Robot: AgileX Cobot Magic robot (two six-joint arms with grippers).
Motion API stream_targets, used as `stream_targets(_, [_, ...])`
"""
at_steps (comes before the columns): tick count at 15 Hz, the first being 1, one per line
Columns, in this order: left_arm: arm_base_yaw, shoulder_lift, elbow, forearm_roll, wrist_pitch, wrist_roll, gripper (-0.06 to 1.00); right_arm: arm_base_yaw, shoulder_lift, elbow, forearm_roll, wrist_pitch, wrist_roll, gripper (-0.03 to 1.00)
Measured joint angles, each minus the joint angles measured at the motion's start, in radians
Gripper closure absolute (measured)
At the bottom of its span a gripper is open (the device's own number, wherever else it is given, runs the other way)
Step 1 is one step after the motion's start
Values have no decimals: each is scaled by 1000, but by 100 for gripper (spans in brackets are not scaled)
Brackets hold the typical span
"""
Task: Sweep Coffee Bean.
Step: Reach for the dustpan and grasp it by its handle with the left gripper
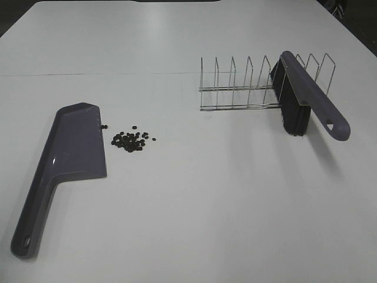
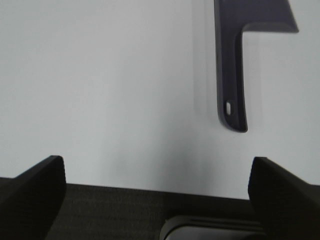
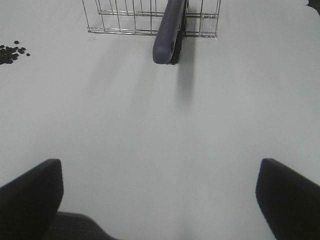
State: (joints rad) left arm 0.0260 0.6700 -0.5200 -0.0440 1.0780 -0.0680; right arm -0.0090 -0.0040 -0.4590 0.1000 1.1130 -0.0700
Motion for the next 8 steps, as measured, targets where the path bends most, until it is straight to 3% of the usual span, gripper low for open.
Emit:
stream_targets(6, [0,363,-13,0,-19,-22,4,0,0,0,0,0,0,4])
stream_targets(8, [0,450,-31,-18,-148,-89,4,0,0,0,0,0,0,4])
